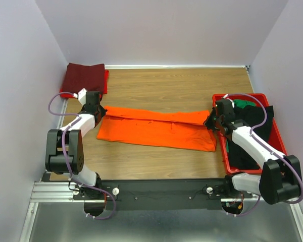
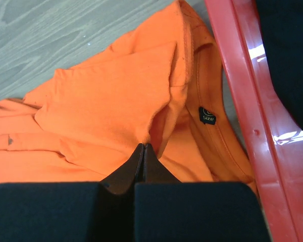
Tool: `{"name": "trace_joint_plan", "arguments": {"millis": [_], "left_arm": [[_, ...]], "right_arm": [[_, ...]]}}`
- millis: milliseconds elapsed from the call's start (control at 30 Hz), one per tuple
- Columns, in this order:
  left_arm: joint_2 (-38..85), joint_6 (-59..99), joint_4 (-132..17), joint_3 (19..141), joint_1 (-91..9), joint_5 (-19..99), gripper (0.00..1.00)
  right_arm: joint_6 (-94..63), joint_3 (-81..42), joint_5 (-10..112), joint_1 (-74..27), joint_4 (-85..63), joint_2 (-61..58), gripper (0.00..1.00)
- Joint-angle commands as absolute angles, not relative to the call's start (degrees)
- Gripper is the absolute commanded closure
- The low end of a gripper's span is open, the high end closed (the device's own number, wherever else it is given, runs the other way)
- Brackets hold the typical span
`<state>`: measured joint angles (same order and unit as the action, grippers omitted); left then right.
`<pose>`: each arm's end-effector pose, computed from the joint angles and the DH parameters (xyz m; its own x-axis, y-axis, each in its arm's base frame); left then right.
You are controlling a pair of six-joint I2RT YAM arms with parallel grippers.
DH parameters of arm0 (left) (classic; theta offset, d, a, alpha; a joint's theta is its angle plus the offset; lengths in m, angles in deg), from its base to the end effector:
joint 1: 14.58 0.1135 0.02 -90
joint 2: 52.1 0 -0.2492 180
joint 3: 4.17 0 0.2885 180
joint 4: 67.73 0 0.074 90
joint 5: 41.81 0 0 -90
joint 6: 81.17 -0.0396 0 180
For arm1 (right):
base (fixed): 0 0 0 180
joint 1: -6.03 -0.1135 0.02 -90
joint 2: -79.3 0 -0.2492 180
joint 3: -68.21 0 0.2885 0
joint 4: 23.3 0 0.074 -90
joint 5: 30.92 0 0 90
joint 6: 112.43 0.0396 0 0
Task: Fold and stack the t-shirts
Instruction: Fold the tshirt
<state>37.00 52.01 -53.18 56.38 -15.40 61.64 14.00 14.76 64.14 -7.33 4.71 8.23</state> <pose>0.3518 0.0042 0.1479 -0.3915 -0.6600 -0.6412 -0.5812 0.7176 -0.3838 0.2863 0.0644 0.1808 -0.6606 0.4511 -0.6001 0.2761 0.8893 0.3645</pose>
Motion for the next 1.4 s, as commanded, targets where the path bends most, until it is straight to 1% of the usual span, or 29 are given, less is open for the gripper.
{"name": "trace_joint_plan", "arguments": {"millis": [0, 267, 367, 400, 433, 467, 500, 533, 567, 600, 633, 667, 700, 733, 767, 833, 900, 933, 1000, 1067, 1100, 1167, 1233, 1333, 1367], "left_arm": [[34.8, 52.6, -55.1, 54.8, -15.1, 63.0, 1.0], [34.7, 52.9, -55.4, 53.4, -13.0, 62.5, 1.0], [34.6, 52.4, -57.0, 52.5, -12.6, 61.6, 1.0], [34.6, 51.9, -57.7, 52.3, -12.6, 61.1, 1.0], [34.6, 51.5, -59.1, 52.0, -12.6, 59.1, 1.0], [34.6, 51.2, -59.9, 51.8, -12.6, 58.1, 0.99], [34.2, 50.8, -61.8, 50.9, -12.6, 55.9, 0.9], [33.9, 50.7, -62.8, 50.4, -12.6, 55.0, 0.84], [33.4, 50.5, -63.8, 49.7, -12.6, 54.0, 0.77], [32.1, 50.6, -64.5, 48.3, -12.6, 53.6, 0.72], [31.3, 50.7, -65.0, 47.6, -12.7, 53.5, 0.64], [30.4, 50.7, -65.0, 46.8, -12.7, 53.7, 0.62], [28.7, 50.8, -64.4, 46.6, -12.8, 54.6, 0.62], [27.8, 50.8, -63.8, 46.4, -12.8, 55.1, 0.62], [27.0, 51.3, -63.0, 46.4, -13.1, 55.9, 0.62], [25.2, 52.2, -60.3, 46.6, -14.4, 58.9, 0.64], [24.6, 53.8, -57.7, 48.0, -18.4, 62.1, 0.66], [24.6, 54.5, -54.1, 48.4, -19.8, 65.6, 0.66], [24.8, 56.9, -51.7, 48.9, -21.6, 67.7, 0.75], [24.7, 58.0, -50.9, 48.2, -24.2, 69.0, 0.79], [25.1, 58.6, -51.2, 47.3, -24.9, 69.2, 0.83], [26.4, 58.8, -51.9, 46.8, -26.3, 69.0, 0.86], [29.3, 58.6, -52.2, 46.8, -26.8, 68.7, 0.92], [33.3, 57.8, -52.2, 47.3, -27.1, 67.7, 0.97], [34.2, 57.7, -52.0, 47.3, -27.1, 67.4, 0.97]], "right_arm": [[15.4, 16.6, 65.4, -6.9, 5.8, 10.3, 0.99], [17.0, 17.9, 65.3, -7.0, 5.8, 8.8, 0.99], [17.4, 18.0, 65.3, -6.9, 5.7, 8.4, 0.93], [17.5, 17.9, 65.5, -7.0, 5.7, 8.3, 0.88], [17.5, 17.8, 65.1, -6.9, 5.7, 8.0, 0.82], [17.4, 17.6, 65.2, -6.9, 5.7, 8.1, 0.79], [17.2, 17.5, 65.2, -7.0, 5.7, 8.1, 0.75], [17.0, 17.2, 65.3, -7.0, 5.8, 8.1, 0.71], [16.7, 16.8, 65.2, -6.9, 5.8, 8.4, 0.63], [16.2, 16.5, 65.1, -6.9, 5.8, 8.6, 0.59], [15.0, 15.8, 64.5, -7.0, 5.8, 9.1, 0.56], [14.5, 15.3, 63.4, -6.9, 5.9, 9.4, 0.49], [13.4, 14.5, 62.7, -7.2, 5.9, 9.9, 0.45], [13.1, 13.9, 62.6, -7.8, 5.9, 10.0, 0.45], [12.9, 13.2, 64.2, -8.6, 6.3, 9.8, 0.43], [12.8, 11.0, 66.4, -13.1, 6.7, 7.9, 0.42], [13.8, 9.5, 69.4, -17.6, 6.7, 5.7, 0.42], [14.1, 8.9, 69.8, -18.6, 6.7, 3.0, 0.42], [14.7, 7.3, 70.7, -19.7, 6.5, 0.5, 0.42], [14.8, 6.5, 70.8, -20.5, 5.7, -2.4, 0.42], [14.8, 6.2, 70.9, -20.6, 5.1, -3.4, 0.42], [14.7, 5.4, 71.5, -20.7, 3.9, -6.3, 0.43], [14.6, 3.8, 72.1, -20.7, 3.5, -8.3, 0.42], [14.5, 2.5, 71.9, -20.7, 2.7, -12.4, 0.42], [14.5, 2.3, 72.1, -20.7, 2.5, -13.2, 0.42]]}}
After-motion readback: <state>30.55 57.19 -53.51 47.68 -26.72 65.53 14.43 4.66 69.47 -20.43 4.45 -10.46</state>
